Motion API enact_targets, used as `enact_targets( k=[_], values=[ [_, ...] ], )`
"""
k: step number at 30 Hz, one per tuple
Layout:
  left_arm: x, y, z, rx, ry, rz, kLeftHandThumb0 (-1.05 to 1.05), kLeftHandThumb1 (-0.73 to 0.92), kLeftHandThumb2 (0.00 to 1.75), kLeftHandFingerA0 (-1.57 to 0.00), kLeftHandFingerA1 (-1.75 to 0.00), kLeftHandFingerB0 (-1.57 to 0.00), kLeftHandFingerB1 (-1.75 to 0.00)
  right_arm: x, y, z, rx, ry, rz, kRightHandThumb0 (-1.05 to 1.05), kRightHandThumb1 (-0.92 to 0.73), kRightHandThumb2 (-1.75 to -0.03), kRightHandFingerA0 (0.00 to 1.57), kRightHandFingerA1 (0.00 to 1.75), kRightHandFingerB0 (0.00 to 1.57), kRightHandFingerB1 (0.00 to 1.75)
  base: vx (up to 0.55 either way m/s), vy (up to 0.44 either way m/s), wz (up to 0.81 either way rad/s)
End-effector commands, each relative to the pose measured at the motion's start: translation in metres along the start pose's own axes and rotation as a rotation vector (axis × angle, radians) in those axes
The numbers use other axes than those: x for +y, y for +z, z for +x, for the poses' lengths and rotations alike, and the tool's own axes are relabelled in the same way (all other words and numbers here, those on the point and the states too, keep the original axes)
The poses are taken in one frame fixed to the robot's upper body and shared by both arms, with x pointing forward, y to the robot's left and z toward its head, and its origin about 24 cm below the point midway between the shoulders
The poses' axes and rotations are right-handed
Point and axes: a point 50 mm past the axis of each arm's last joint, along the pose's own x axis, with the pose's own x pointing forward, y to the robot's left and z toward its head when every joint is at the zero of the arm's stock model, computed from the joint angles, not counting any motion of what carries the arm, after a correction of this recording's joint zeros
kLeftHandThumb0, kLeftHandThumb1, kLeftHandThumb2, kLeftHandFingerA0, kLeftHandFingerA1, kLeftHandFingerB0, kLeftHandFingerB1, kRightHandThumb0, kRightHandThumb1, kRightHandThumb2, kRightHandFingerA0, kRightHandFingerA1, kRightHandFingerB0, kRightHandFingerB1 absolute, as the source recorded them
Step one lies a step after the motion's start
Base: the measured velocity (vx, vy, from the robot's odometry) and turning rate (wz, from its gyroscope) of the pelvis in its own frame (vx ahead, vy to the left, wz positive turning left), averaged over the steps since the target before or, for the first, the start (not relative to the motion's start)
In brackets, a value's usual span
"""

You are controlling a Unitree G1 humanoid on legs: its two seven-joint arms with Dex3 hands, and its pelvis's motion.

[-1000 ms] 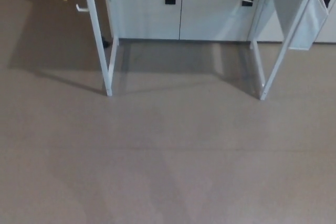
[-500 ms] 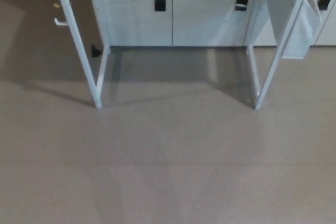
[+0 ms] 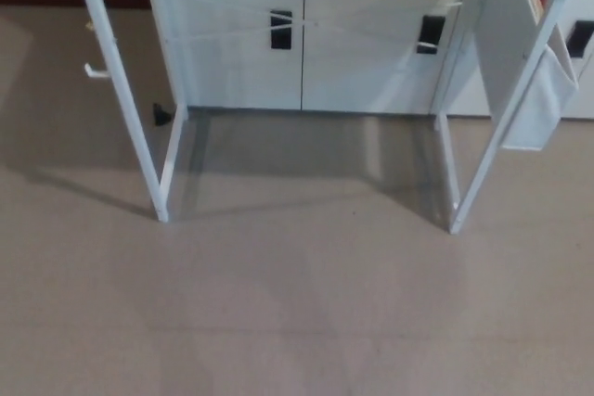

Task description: The robot walks towards a file tray kept in the middle of a desk and uses its right hand to grab a tray and pulls it out towards itself

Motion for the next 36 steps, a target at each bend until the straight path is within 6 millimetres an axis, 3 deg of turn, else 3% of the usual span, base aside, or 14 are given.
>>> enact_targets(
  k=[1, 6, 7, 8, 13, 15, 16, 22, 24, 36],
  values=[
    [0.005, 0.002, -0.004, -0.022, 0.013, -0.002, -0.20, 0.50, 0.55, -0.45, -0.41, -0.39, -0.36, -0.005, 0.000, -0.003, -0.034, -0.014, 0.004, -0.22, -0.56, -0.56, 0.56, 0.60, 0.41, 0.47, 0.40, -0.282, -0.81],
    [0.009, -0.002, -0.006, -0.008, 0.024, -0.016, -0.21, 0.50, 0.55, -0.46, -0.41, -0.38, -0.36, -0.004, 0.000, -0.006, -0.023, -0.009, 0.002, -0.23, -0.57, -0.56, 0.55, 0.60, 0.43, 0.48, 0.34, -0.262, 0.29],
    [0.010, -0.003, -0.006, -0.011, 0.023, -0.015, -0.25, 0.44, 0.59, -0.43, -0.44, -0.37, -0.40, -0.004, 0.000, -0.006, -0.024, -0.010, -0.014, -0.24, -0.57, -0.57, 0.55, 0.61, 0.42, 0.48, 0.26, -0.111, -0.03],
    [0.010, -0.003, -0.007, -0.013, 0.018, -0.013, -0.22, 0.49, 0.55, -0.45, -0.41, -0.37, -0.36, -0.004, 0.000, -0.006, -0.026, -0.010, -0.017, -0.23, -0.58, -0.57, 0.54, 0.62, 0.42, 0.48, 0.24, -0.097, -0.01],
    [0.010, -0.003, -0.008, -0.011, 0.018, -0.013, -0.20, 0.47, 0.54, -0.45, -0.41, -0.36, -0.36, -0.004, -0.001, -0.007, -0.019, -0.006, -0.030, -0.23, -0.59, -0.57, 0.54, 0.60, 0.42, 0.47, 0.26, 0.005, -0.11],
    [0.011, -0.002, -0.009, -0.019, 0.020, 0.008, -0.30, 0.42, 0.60, -0.42, -0.45, -0.35, -0.40, -0.003, -0.002, -0.007, -0.019, -0.001, -0.022, -0.24, -0.58, -0.57, 0.54, 0.61, 0.41, 0.48, 0.41, 0.121, -0.16],
    [0.010, -0.003, -0.009, -0.018, 0.021, 0.006, -0.21, 0.47, 0.54, -0.45, -0.41, -0.37, -0.36, -0.004, -0.003, -0.008, -0.018, -0.001, -0.023, -0.24, -0.58, -0.57, 0.55, 0.61, 0.40, 0.47, 0.37, 0.220, 0.09],
    [0.014, 0.001, -0.011, -0.024, 0.026, 0.006, -0.27, 0.44, 0.59, -0.43, -0.45, -0.35, -0.40, 0.000, -0.003, -0.007, -0.019, -0.001, -0.031, -0.24, -0.58, -0.57, 0.57, 0.63, 0.41, 0.47, 0.33, 0.113, -0.16],
    [0.014, 0.003, -0.011, -0.024, 0.024, -0.002, -0.18, 0.49, 0.54, -0.49, -0.41, -0.36, -0.36, 0.000, -0.003, -0.007, -0.026, 0.000, -0.037, -0.23, -0.58, -0.57, 0.57, 0.62, 0.42, 0.48, 0.32, -0.029, 0.19],
    [0.016, 0.014, -0.007, -0.046, 0.029, -0.002, -0.22, 0.51, 0.55, -0.45, -0.42, -0.37, -0.36, 0.003, -0.003, -0.006, -0.031, 0.004, -0.035, -0.21, -0.58, -0.56, 0.55, 0.59, 0.42, 0.48, 0.43, -0.177, 0.30]
  ],
)
